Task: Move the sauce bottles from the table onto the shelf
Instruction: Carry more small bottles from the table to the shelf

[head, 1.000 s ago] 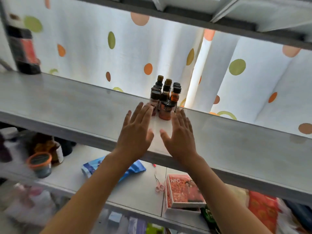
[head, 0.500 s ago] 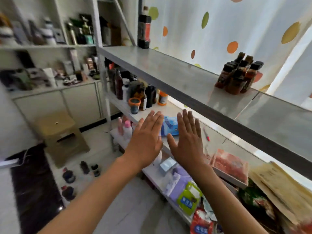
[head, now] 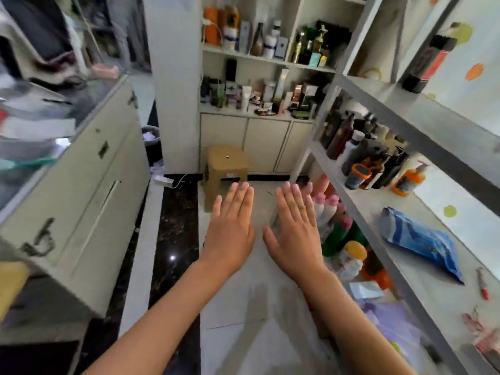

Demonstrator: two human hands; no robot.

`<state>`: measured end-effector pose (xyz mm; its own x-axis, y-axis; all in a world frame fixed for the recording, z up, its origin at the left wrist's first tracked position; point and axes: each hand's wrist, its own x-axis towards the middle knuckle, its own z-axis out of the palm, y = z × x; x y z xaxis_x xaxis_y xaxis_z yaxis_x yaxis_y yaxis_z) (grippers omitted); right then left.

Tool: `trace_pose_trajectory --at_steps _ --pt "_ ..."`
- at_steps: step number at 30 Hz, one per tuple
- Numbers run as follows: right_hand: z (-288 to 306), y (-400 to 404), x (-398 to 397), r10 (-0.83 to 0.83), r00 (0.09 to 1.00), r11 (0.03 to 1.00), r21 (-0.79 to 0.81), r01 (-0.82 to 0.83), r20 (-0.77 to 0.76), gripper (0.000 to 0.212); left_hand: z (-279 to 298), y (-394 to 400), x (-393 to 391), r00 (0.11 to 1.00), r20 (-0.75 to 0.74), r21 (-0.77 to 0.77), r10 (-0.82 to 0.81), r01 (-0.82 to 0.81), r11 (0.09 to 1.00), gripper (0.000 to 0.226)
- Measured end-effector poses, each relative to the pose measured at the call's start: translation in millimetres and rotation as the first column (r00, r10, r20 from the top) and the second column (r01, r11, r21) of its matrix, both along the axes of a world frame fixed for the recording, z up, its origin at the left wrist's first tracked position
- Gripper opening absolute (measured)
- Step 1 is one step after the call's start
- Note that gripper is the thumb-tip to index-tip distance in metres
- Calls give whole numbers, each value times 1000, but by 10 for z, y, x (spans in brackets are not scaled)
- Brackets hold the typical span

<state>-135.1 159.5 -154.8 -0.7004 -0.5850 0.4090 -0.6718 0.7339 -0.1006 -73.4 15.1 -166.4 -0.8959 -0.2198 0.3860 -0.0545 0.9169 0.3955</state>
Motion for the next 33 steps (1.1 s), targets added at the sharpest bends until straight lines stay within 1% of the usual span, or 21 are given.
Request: trace_pose_trajectory --at_steps 4,7,10,13,18,20,22,24,26,29,31,33 --pt "-167 -975 343 136 990 991 13 -137 26 76 -167 -787 543 989 40 41 139 -141 989 67" --pt "-320 -1690 675 275 960 961 10 -276 51 73 -252 -1343 1022 971 51 75 234 -237 969 69" --pt "-461 -2321 1031 423 902 905 7 -425 83 68 -343 -1827 1488 949 43 96 311 -314 945 69" --pt "-618 -2959 1393 550 829 834 -17 -552 103 63 -530 -2337 1927 912 74 118 404 -411 904 63" --pt "-913 -3875 1882 658 731 746 -27 -665 180 64 -818 -3058 2570 818 168 115 550 -571 813 57" --pt "-994 -4163 2055 699 687 706 -36 -708 199 64 -940 -3286 2797 775 173 114 608 -629 769 55" --pt "-1073 -4438 2214 726 648 670 -25 -742 229 64 -1049 -3483 3007 730 183 118 659 -681 722 53" --pt "-1178 -4690 2323 728 630 655 -2 -756 271 62 -1156 -3665 3157 681 201 130 704 -731 670 53" --pt "-1296 -4957 2411 710 617 652 15 -758 339 60 -1257 -3859 3267 625 265 163 734 -779 605 55" --pt "-1496 -5326 2488 671 567 628 40 -777 478 58 -1427 -4109 3344 548 343 201 763 -836 511 57" --pt "-1653 -5589 2507 665 540 619 25 -785 517 58 -1549 -4293 3359 497 386 226 777 -868 443 58" --pt "-1813 -5855 2515 658 507 609 2 -793 557 58 -1666 -4482 3368 430 430 215 794 -903 373 58"
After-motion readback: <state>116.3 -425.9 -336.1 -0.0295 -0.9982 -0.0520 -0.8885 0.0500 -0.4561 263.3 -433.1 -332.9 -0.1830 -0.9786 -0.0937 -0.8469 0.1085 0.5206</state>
